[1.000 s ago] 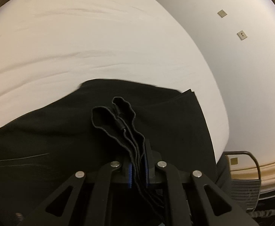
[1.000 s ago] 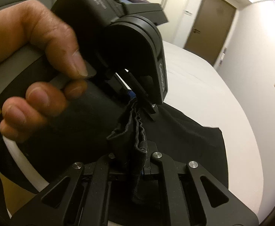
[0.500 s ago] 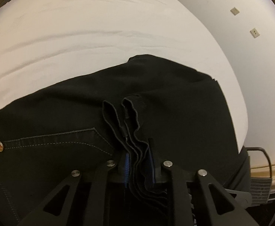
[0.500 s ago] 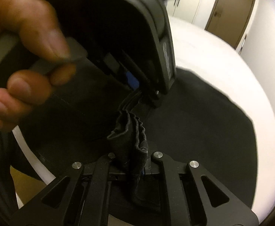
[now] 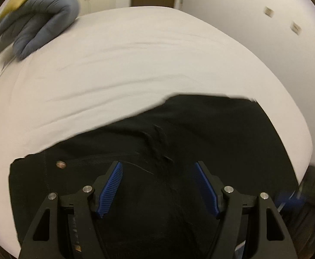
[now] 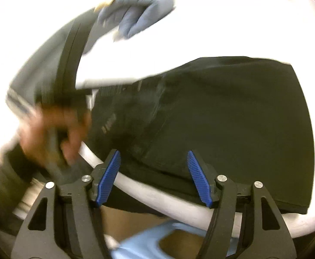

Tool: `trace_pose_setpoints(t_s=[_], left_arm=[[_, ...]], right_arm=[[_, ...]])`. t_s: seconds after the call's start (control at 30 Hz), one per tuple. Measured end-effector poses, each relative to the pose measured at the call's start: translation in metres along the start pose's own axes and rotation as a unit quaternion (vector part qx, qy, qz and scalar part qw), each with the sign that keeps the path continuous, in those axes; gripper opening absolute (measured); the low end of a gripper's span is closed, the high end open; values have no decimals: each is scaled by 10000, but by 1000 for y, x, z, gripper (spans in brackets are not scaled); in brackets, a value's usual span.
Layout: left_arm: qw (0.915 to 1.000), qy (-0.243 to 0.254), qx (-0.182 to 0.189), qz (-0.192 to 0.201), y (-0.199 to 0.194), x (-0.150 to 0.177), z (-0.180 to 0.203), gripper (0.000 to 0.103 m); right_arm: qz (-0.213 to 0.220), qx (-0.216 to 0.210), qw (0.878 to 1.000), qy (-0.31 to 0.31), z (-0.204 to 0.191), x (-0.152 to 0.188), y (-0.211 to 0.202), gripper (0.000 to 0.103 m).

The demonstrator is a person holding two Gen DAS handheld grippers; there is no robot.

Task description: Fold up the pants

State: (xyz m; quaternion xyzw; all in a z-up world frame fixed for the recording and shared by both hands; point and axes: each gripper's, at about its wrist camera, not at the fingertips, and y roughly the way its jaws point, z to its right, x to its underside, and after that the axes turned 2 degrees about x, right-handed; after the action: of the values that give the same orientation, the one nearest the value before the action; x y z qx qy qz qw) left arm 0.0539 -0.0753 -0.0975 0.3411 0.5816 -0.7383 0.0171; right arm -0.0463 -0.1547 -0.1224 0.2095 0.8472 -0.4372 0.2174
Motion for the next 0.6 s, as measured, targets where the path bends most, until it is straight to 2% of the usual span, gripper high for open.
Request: trace_pose_setpoints(t_s=[0.03, 0.07, 0.13, 0.2, 0.23, 0.3, 0.37, 0.43, 0.47, 0.53, 0.6], left_arm=[[9999, 104, -78, -30, 5, 5, 10, 71], [9996, 178, -145, -157, 14, 11, 20, 71], [9979, 161, -161, -606, 40, 26, 28, 73], [9989, 56, -233, -394, 37, 29, 27, 75], [9990, -24, -232, -377, 38, 30, 27, 75], [9988, -148, -238, -395, 40, 30, 26, 76], [9987, -60, -315, -400, 39, 32, 27, 77], [9986, -75, -335, -407, 43, 31, 31, 77], [9985, -81, -336, -413, 44, 31, 32, 77], [9984, -53, -369, -427, 44, 31, 32, 77], [9983, -38, -392, -424, 48, 31, 35, 77]], right_arm=[[108, -133, 9994, 306, 17, -3, -6, 40], [208, -202, 9974, 660, 42, -13, -15, 34], [253, -370, 9936, 1041, 79, -32, -27, 28], [261, -465, 9910, 1231, 114, -56, -30, 22], [260, -468, 9901, 1297, 125, -62, -32, 22], [143, -978, 9843, 1461, 151, -87, -15, 22], [152, -812, 9843, 1559, 174, -111, 2, 22], [1, -1050, 9789, 1754, 201, -124, 18, 22], [-138, -1110, 9755, 1894, 226, -139, 29, 22], [-513, -854, 9721, 2124, 258, -139, 55, 5], [-394, -961, 9719, 2112, 267, -132, 54, 5]])
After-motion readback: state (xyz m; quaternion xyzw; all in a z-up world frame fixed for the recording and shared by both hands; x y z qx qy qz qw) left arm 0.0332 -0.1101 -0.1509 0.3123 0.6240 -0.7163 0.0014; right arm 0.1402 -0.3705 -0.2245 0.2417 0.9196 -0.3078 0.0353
